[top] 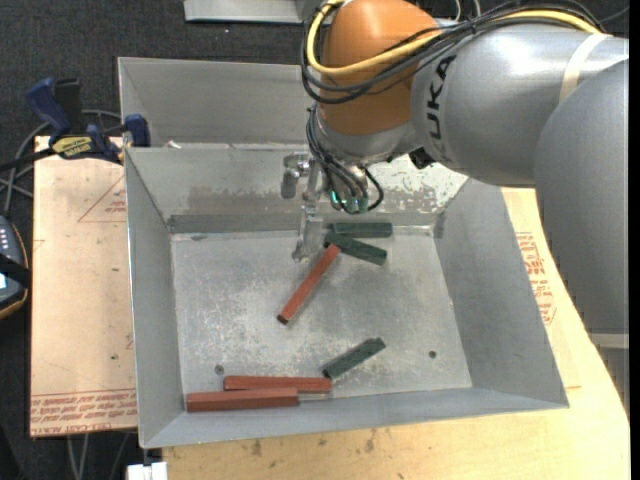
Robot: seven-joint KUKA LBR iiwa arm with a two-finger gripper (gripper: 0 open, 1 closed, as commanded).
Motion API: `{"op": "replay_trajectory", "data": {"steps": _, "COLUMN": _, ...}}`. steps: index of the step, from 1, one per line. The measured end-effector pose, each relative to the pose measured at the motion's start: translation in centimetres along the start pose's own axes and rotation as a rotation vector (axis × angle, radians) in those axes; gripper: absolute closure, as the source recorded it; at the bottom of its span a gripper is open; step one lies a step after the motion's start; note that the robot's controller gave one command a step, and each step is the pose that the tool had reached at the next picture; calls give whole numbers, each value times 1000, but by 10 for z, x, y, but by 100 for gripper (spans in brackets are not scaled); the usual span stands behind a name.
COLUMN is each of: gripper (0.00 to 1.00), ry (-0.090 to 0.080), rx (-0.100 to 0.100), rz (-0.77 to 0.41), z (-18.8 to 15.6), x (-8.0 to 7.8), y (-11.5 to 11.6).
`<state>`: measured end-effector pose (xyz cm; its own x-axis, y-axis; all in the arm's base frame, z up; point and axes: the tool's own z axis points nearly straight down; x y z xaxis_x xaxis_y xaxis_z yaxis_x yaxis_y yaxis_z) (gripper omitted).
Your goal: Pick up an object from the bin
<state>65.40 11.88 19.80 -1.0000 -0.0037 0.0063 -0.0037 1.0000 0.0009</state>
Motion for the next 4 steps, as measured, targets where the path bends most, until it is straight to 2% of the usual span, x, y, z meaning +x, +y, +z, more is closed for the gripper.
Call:
{"op": "replay_trajectory", "data": {"steps": 1, "gripper": 0, "ry": 2, "rx": 2, "rz": 61, "z": 114, "x": 42, "y": -69}}
{"op": "replay_trajectory", "data": {"steps": 2, "gripper": 0, "ry": -7, "rx": 0, "rz": -120, "z": 129, "x": 47, "y": -33}}
{"op": "replay_trajectory", "data": {"steps": 3, "gripper": 0, "ry": -16, "rx": 4, "rz": -404, "z": 42, "x": 10, "y": -78}}
{"op": "replay_trajectory", "data": {"steps": 4, "gripper": 0, "ry": -2, "rx": -1, "rz": -462, "z": 133, "x": 16, "y": -63}}
